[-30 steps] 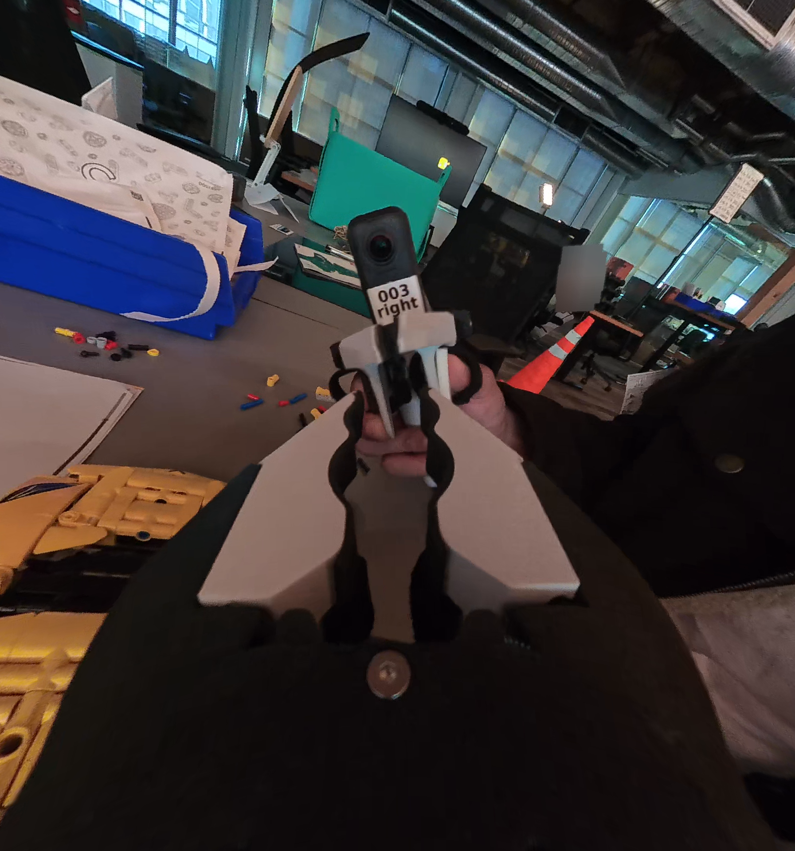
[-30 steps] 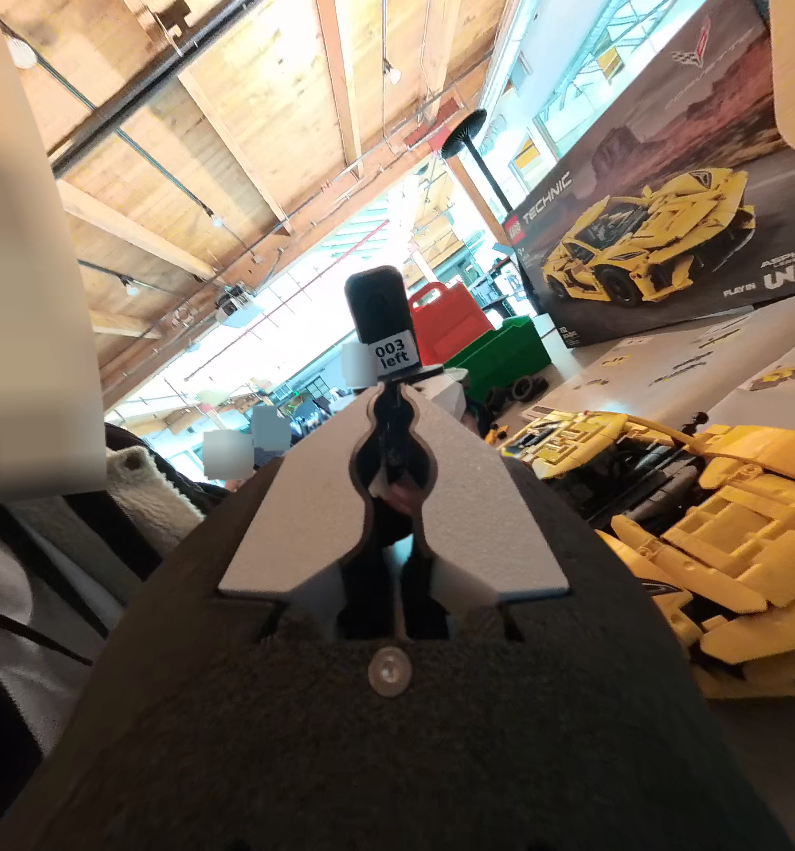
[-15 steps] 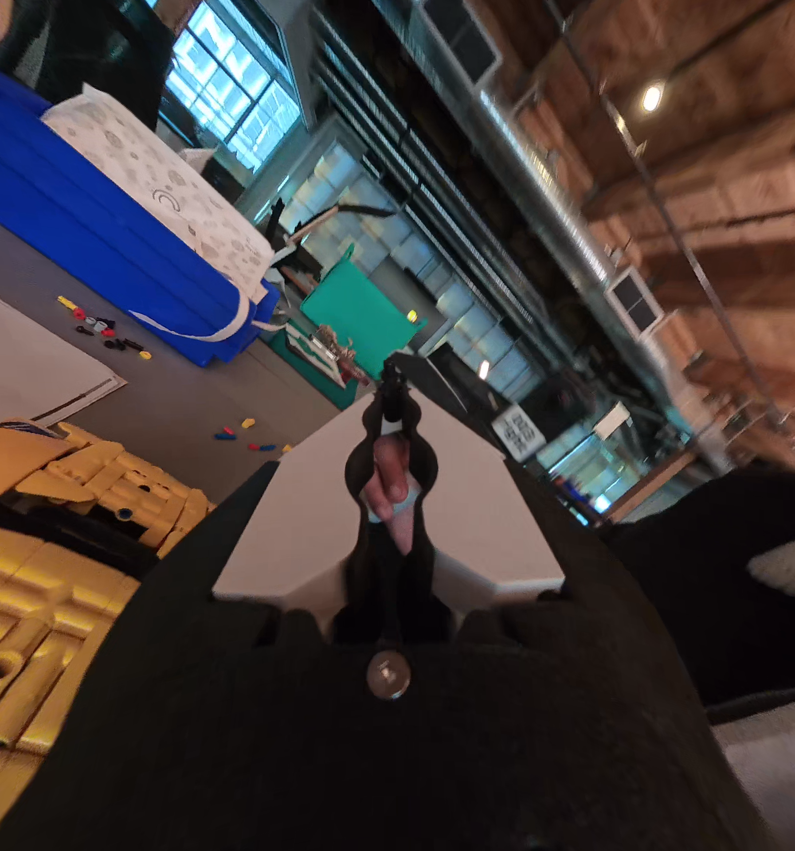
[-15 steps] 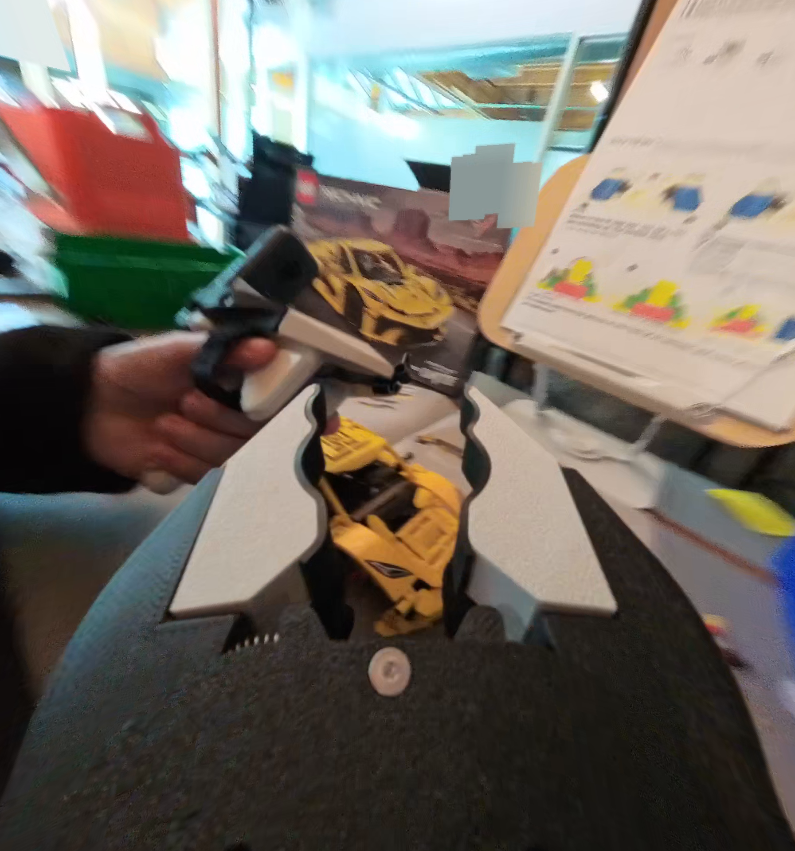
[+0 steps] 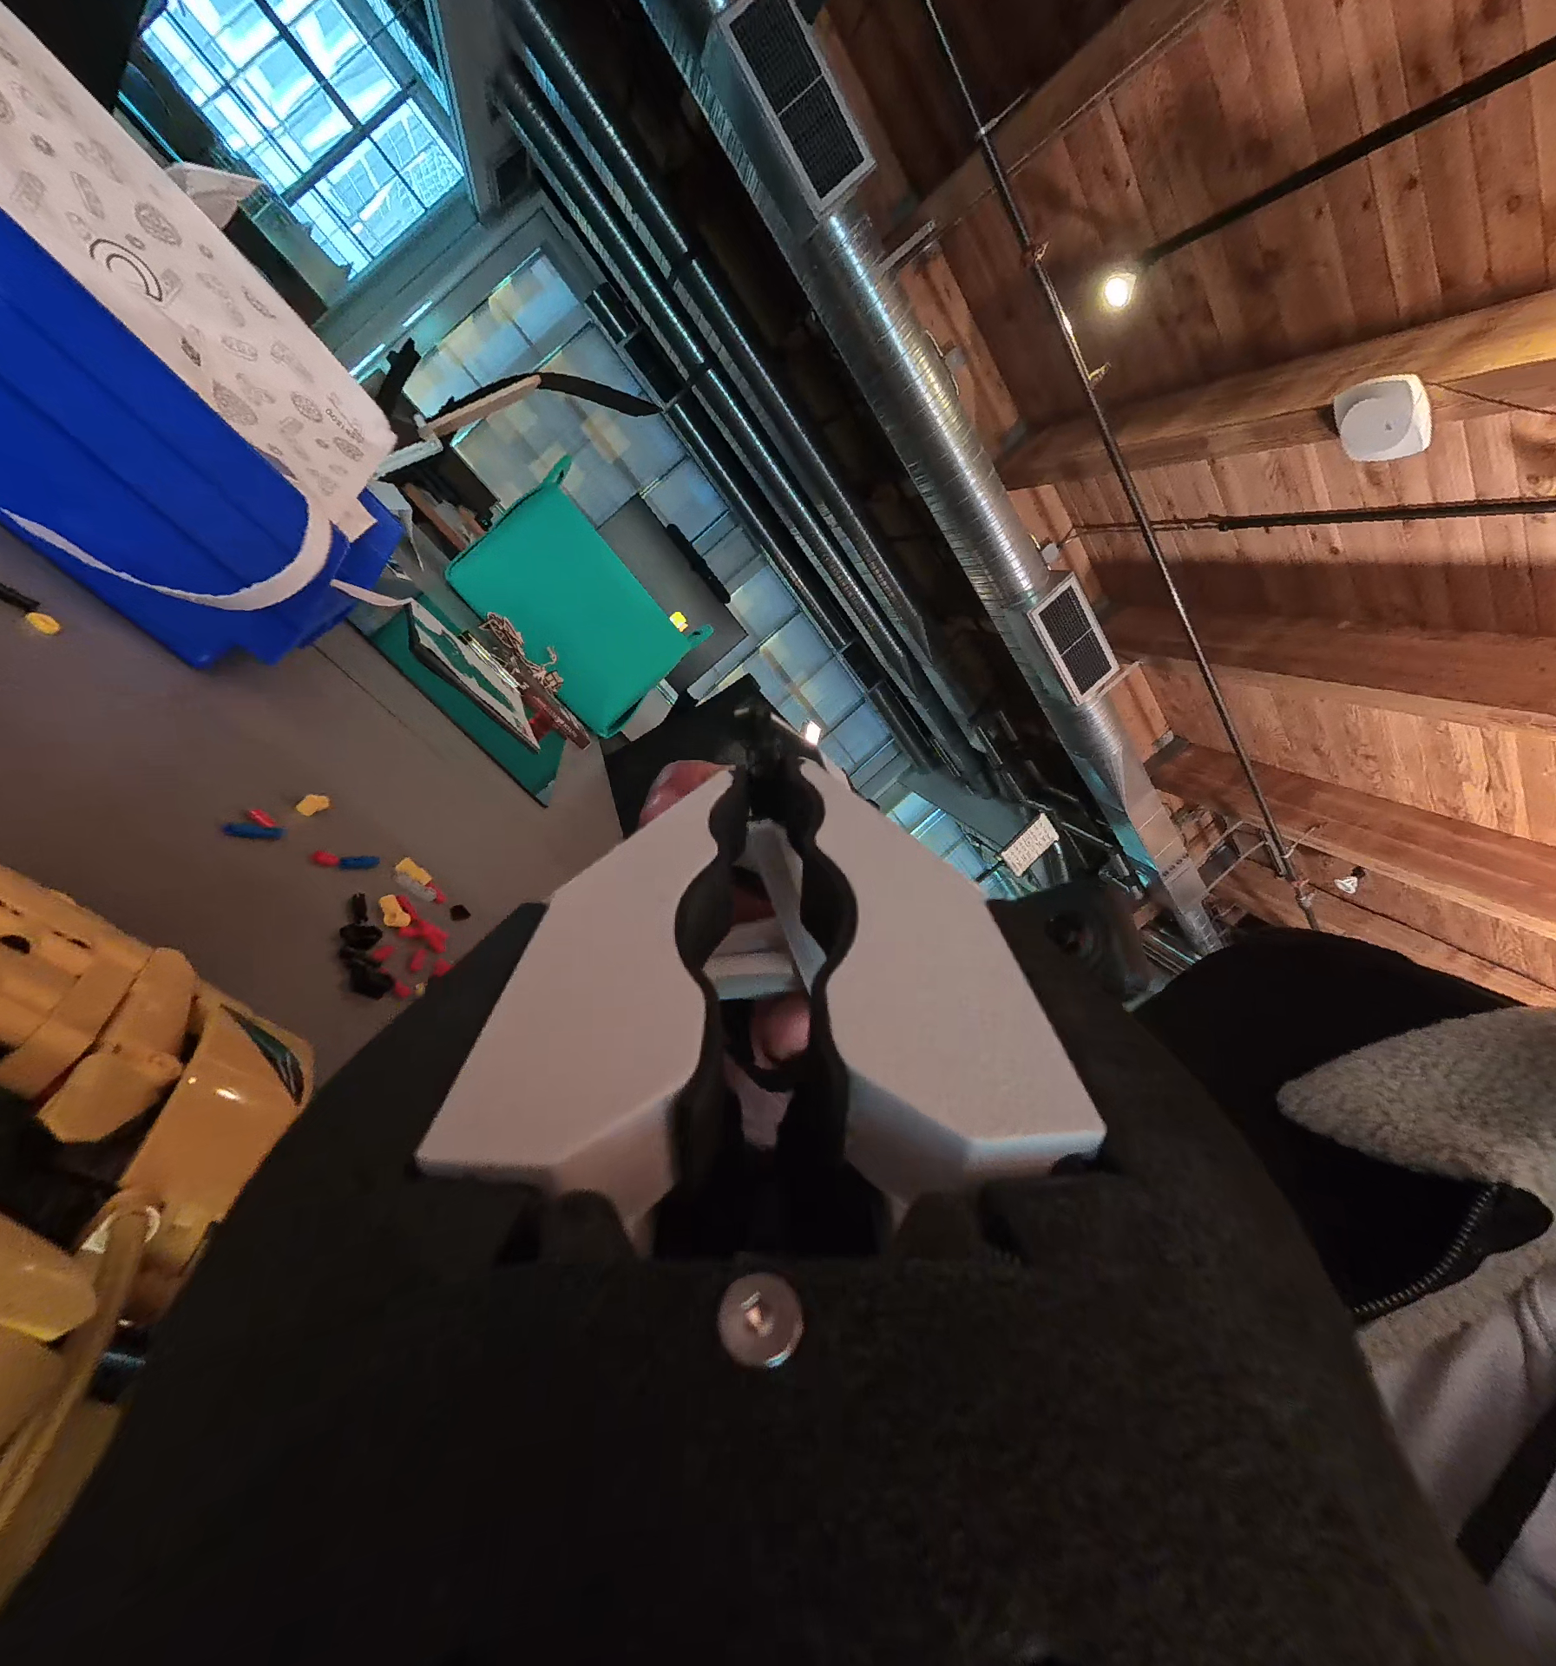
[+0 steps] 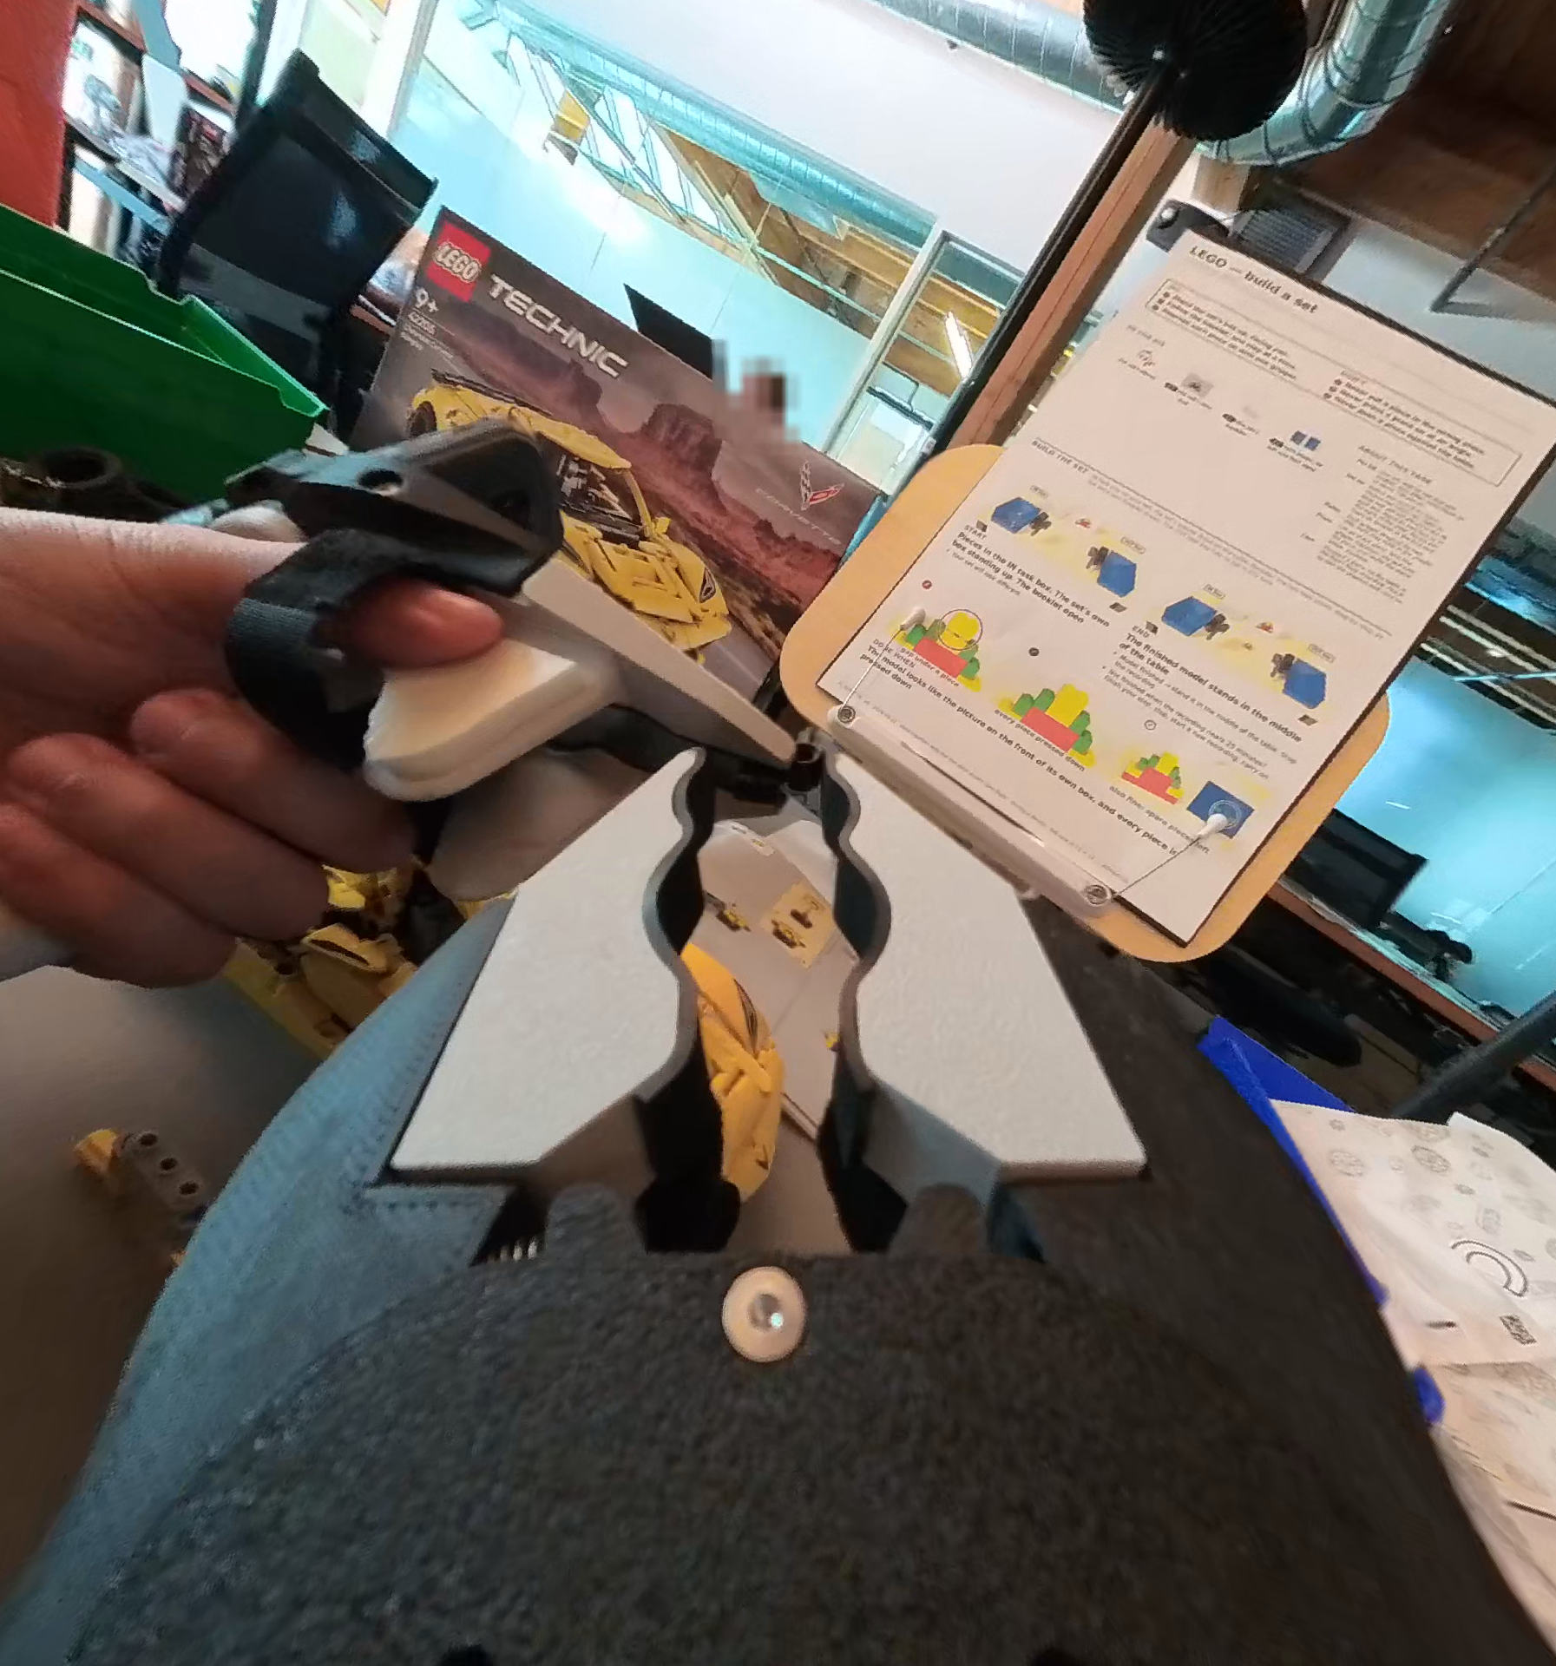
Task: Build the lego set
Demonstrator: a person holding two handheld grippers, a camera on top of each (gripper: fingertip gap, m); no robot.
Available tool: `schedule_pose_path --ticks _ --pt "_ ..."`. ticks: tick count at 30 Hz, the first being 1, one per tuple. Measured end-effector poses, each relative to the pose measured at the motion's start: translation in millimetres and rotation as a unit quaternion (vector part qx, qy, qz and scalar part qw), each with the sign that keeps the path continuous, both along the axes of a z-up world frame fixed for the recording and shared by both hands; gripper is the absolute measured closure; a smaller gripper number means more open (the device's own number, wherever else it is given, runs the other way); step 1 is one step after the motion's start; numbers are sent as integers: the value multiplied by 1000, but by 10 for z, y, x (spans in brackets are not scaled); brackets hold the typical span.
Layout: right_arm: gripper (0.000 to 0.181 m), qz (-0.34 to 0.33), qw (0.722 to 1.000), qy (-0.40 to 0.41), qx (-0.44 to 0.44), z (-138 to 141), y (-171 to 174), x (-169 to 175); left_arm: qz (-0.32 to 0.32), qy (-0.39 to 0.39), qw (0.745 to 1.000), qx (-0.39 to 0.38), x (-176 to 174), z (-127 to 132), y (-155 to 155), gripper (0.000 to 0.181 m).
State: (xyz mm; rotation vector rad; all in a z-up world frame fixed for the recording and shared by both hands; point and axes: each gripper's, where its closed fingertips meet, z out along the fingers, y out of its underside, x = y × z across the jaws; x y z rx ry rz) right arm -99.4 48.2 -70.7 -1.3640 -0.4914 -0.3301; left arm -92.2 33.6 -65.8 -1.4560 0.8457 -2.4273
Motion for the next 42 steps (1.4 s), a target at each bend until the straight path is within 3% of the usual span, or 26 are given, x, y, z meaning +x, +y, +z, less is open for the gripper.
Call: schedule_pose_path --ticks 14,17,22,24,27,36,42 --pt "165 56 997 16 -43 -41 -73 -42 -30 6 999 33 -22 -24 -105 175" --pt "166 99 994 18 -33 -33 -102 -116 -56 16 994 88 -94 -37 -136 174" --pt "166 151 986 43 -61 -152 -132 -127 0 43 988 150 -223 -32 220 160" --pt "167 185 980 43 -56 -145 -183 -217 -25 65 977 203 -272 -137 146 160" --pt "166 210 974 39 -79 -222 -216 -307 -61 71 973 210 -308 -173 33 160" --pt "166 219 970 21 -99 -266 -253 -380 -114 65 972 196 -342 -200 -132 174" --pt "166 209 973 13 -93 -266 -255 -359 -110 69 968 214 -332 -218 -164 178"
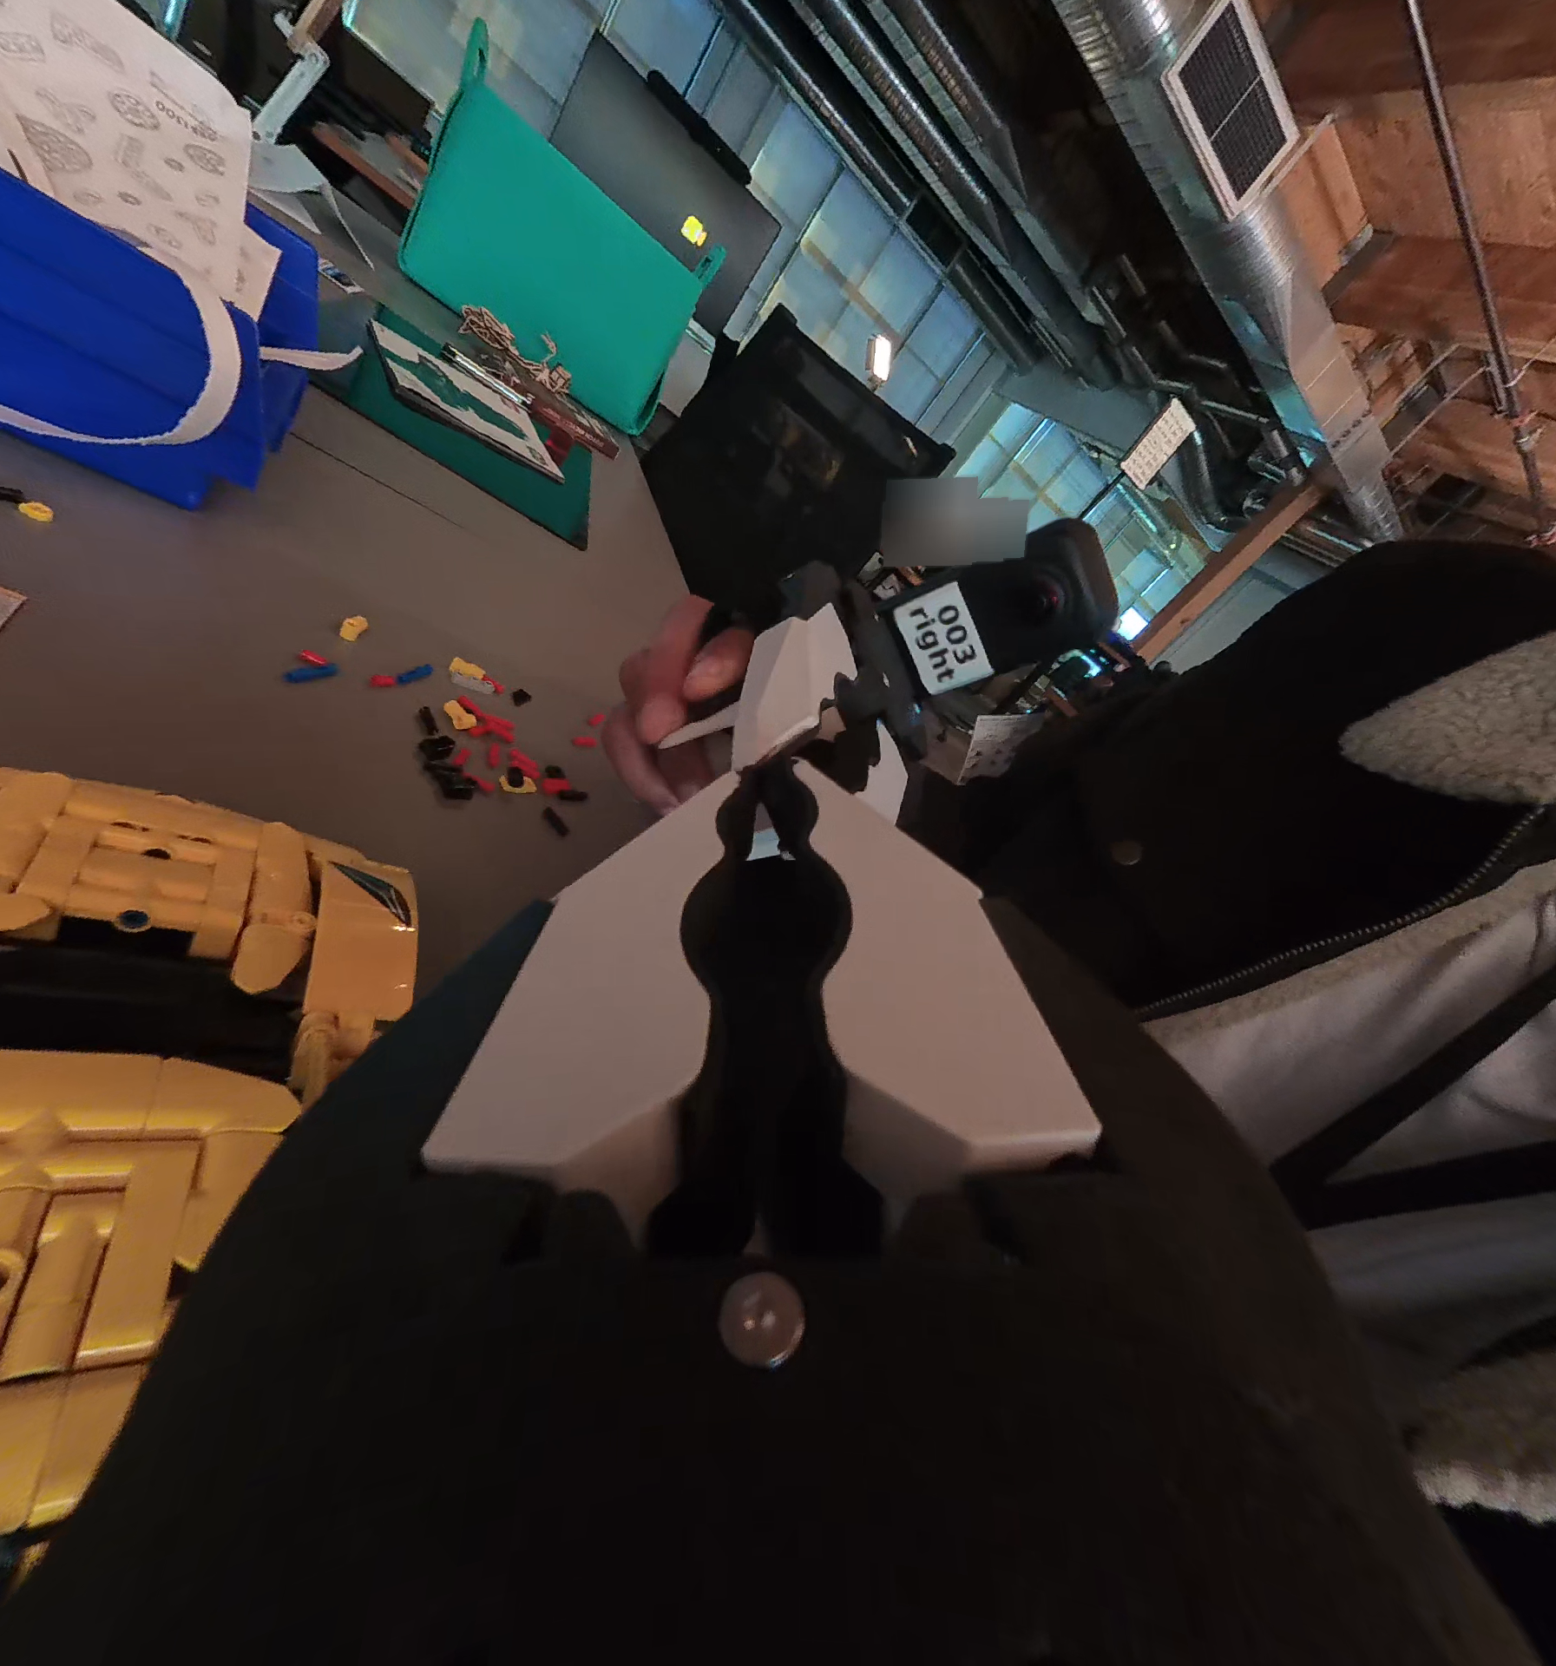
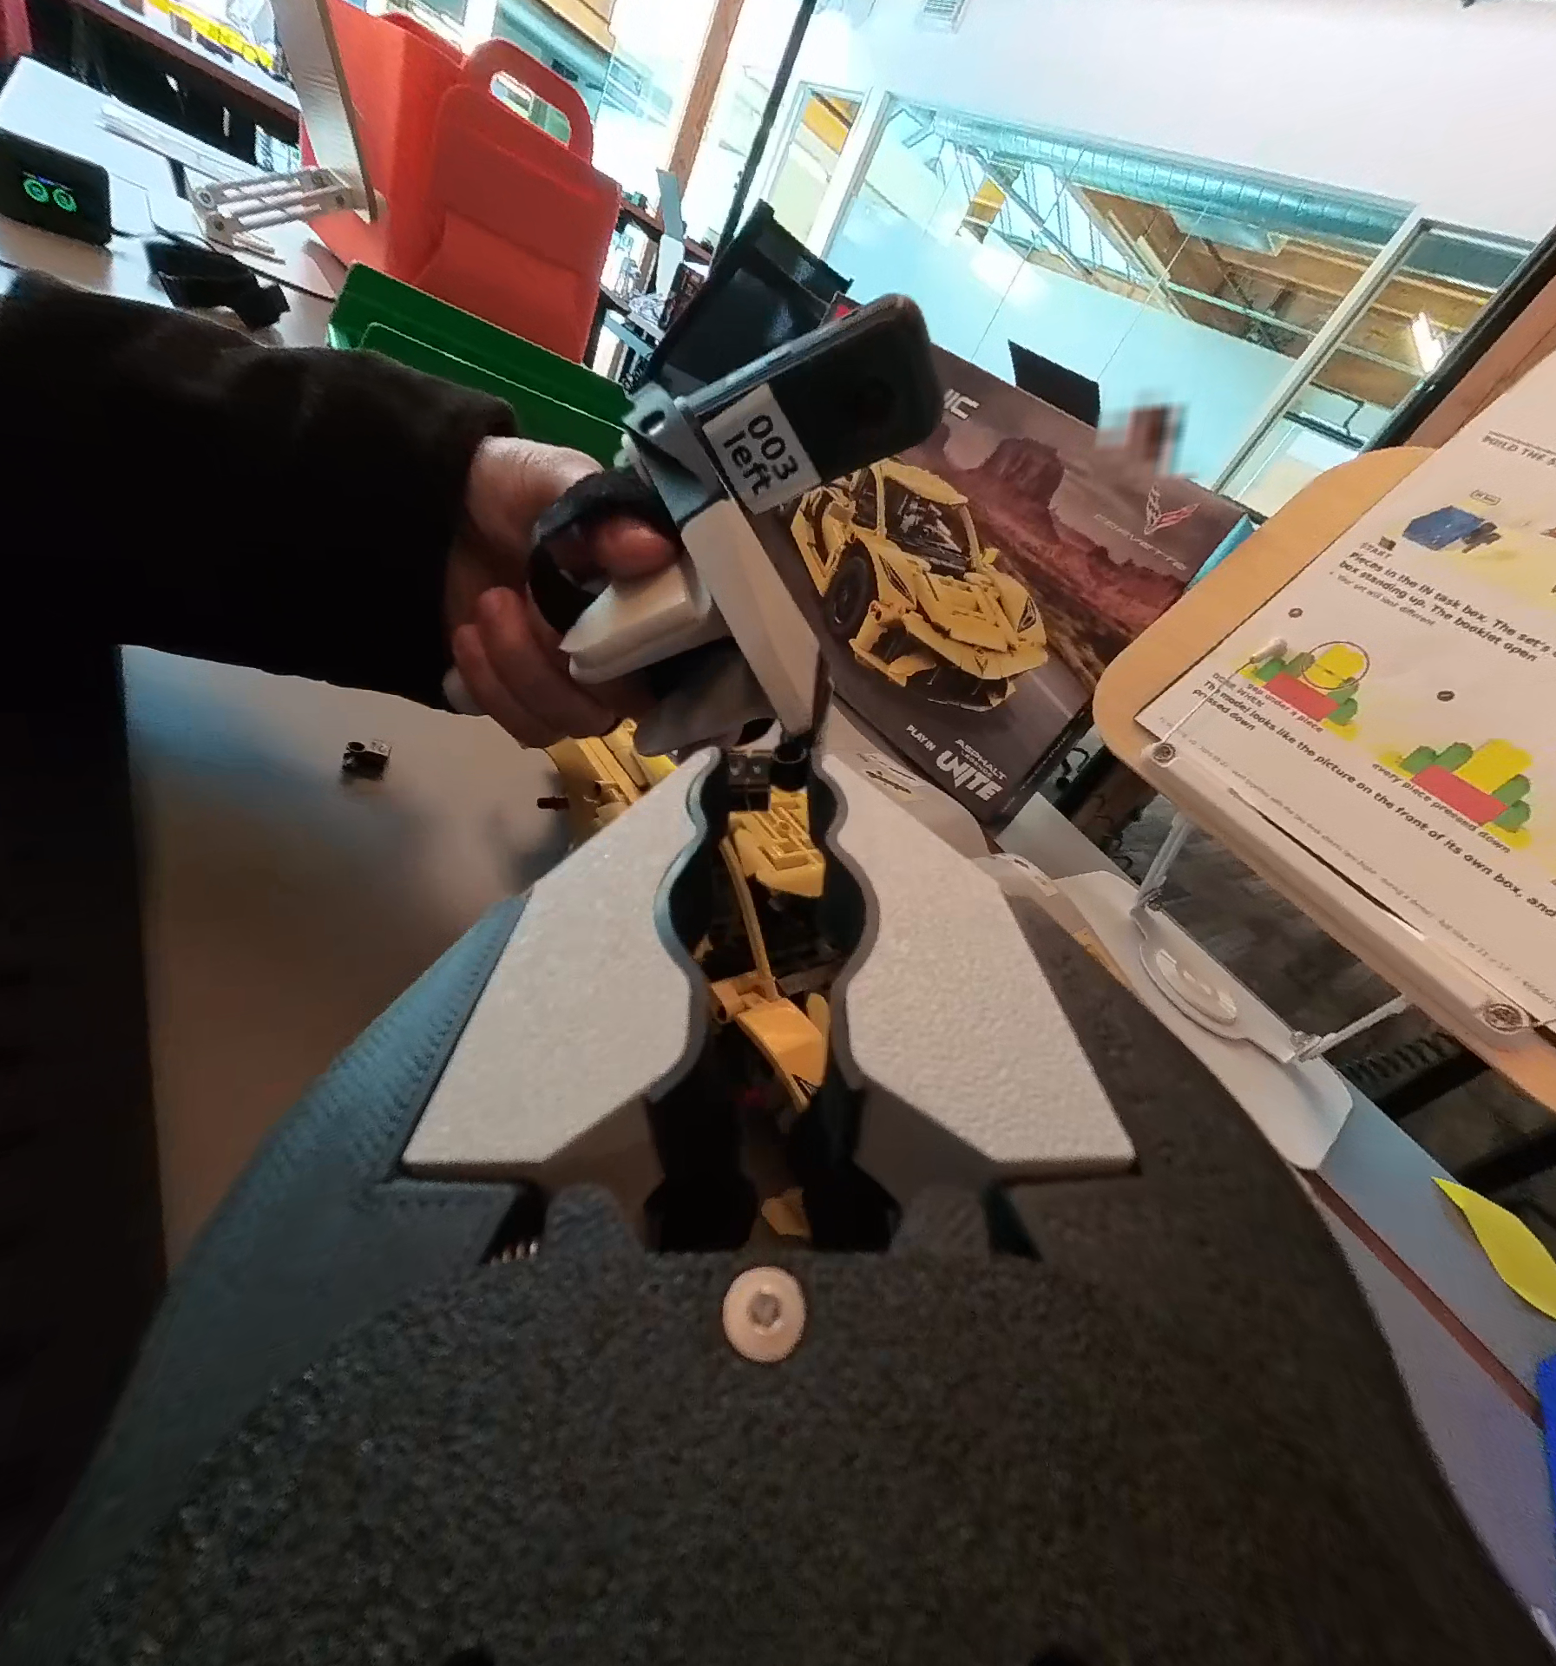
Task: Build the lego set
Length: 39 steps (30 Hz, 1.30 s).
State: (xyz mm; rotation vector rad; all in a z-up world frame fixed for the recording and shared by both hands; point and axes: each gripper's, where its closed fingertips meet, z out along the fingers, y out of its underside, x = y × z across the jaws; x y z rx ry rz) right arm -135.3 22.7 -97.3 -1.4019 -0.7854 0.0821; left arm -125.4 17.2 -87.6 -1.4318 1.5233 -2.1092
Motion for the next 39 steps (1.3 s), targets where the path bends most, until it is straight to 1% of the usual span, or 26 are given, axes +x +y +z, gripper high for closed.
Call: schedule_pose_path --ticks 4,8,13,16,22,25,27,29,32,36,37,39 --pt "167 -1 1000 -1 7 2 -15 -10 -11 -1 1000 -2 -19 -2 -23 177" --pt "166 17 1000 6 2 14 -44 -35 -22 -5 1000 -11 -35 4 -41 175" --pt "166 16 1000 -3 1 -6 -43 -34 -19 -2 1000 6 -44 -12 -50 177" --pt "166 11 1000 -5 11 12 -38 -31 -17 -3 1000 2 -39 4 -46 177" --pt "166 -21 999 -21 38 3 2 13 5 5 1000 11 6 -3 -8 178" --pt "166 -42 999 -30 18 -70 42 59 21 19 999 23 48 -65 29 179" --pt "164 -68 997 -48 6 -131 77 106 26 20 999 22 59 -70 39 179" --pt "164 -85 994 -64 -9 -203 109 129 32 28 998 38 72 -112 47 179" --pt "164 -106 992 -69 -24 -224 135 156 44 35 997 55 101 -154 60 179" --pt "160 -127 986 -90 -56 -331 168 184 69 37 990 118 145 -214 71 179" --pt "159 -133 986 -86 -62 -335 172 193 75 34 987 138 155 -220 69 179" --pt "159 -122 987 -69 -73 -329 163 177 79 28 982 172 158 -239 53 179"
